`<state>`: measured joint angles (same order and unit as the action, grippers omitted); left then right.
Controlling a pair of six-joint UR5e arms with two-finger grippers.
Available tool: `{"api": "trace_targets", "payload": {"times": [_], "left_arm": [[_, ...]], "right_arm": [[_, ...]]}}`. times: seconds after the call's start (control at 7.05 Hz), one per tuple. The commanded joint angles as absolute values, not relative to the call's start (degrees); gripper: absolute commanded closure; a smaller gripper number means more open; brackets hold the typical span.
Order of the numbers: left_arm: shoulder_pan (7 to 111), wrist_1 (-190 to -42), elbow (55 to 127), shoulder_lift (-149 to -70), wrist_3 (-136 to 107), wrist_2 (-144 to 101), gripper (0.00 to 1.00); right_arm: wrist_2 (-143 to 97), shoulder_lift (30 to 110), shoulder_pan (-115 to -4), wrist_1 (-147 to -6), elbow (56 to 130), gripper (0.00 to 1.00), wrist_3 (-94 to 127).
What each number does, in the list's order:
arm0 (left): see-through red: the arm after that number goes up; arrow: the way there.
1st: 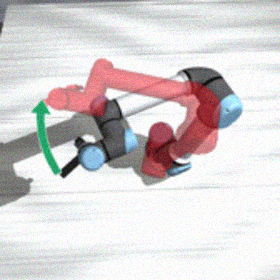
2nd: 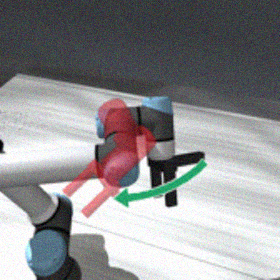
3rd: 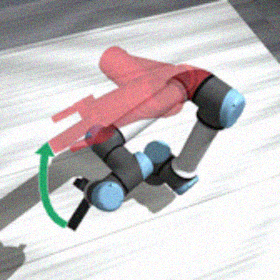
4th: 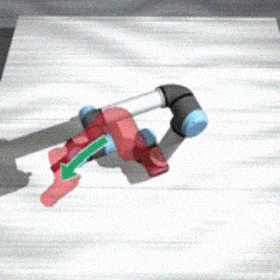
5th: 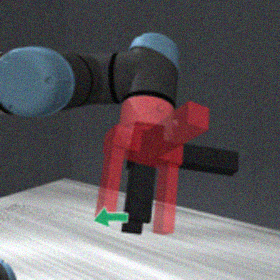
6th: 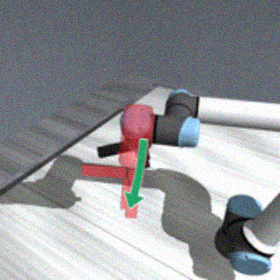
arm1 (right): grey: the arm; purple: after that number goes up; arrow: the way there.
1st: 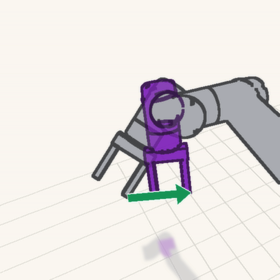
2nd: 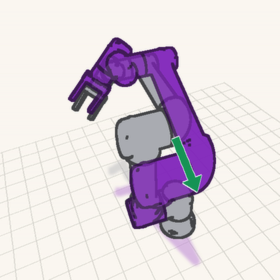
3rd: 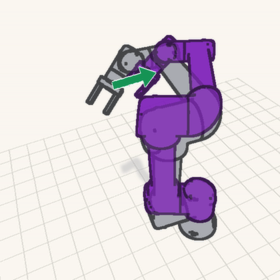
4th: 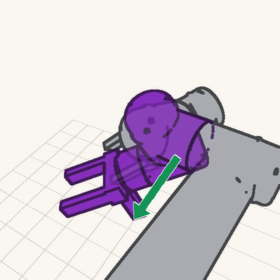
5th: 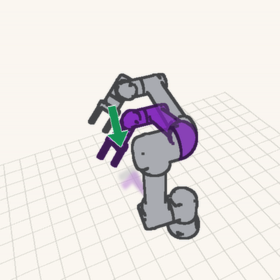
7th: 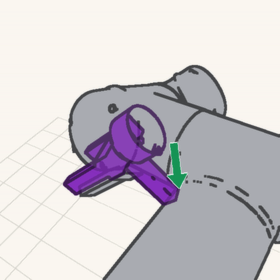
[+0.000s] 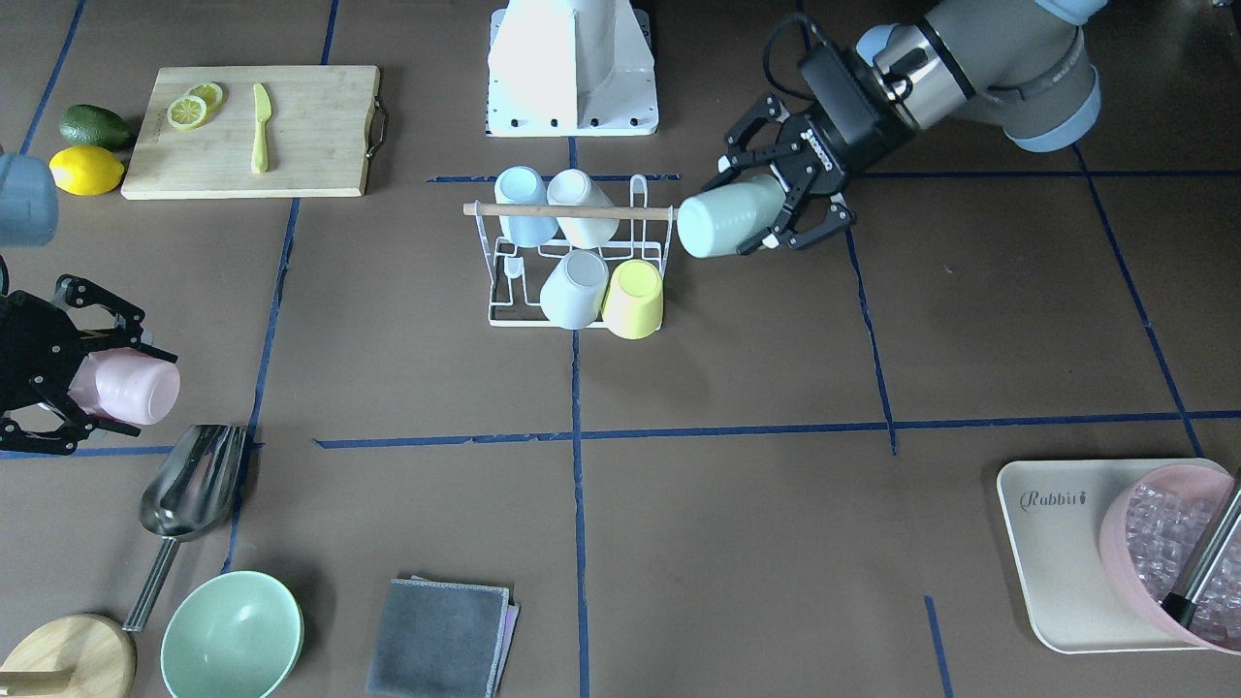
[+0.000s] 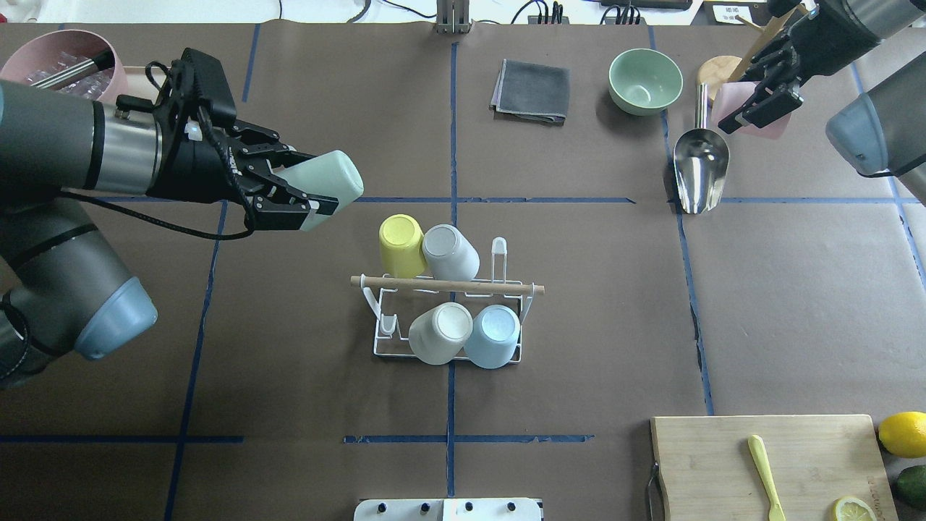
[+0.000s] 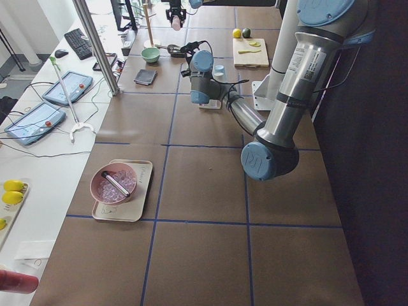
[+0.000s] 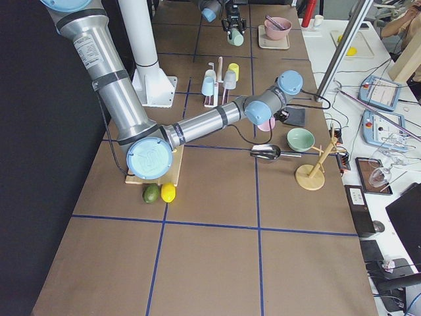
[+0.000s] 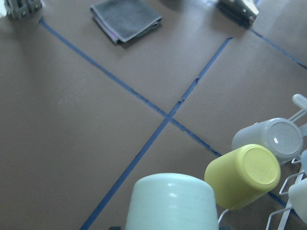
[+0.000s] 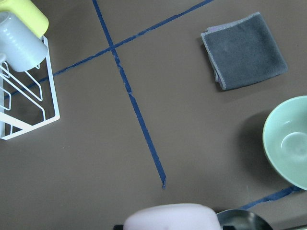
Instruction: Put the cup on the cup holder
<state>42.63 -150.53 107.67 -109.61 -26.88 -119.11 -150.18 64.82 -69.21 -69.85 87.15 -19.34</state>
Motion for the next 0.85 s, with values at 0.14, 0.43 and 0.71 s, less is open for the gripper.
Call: {"api": "trace_targets", "payload": {"times": [0.14,0.43,0.71], "left_arm": [[31.4,-165.5,110.0,-107.0,-27.6,-105.4,0.92],[31.0,-180.2,105.0,-103.2,-27.5,-105.1,0.92],[30.7,-190.2,98.0,-104.1,-27.9,-104.4,0.92]], "right_arm": [[-147.5,64.5,-69.3,-51.3,86.0,1.0,-2.5],[-146.0,64.6,-68.9,-37.3,85.3,1.0,8.7],[-145.8,64.5,-67.8,-29.2,85.3,1.0,13.2]]}}
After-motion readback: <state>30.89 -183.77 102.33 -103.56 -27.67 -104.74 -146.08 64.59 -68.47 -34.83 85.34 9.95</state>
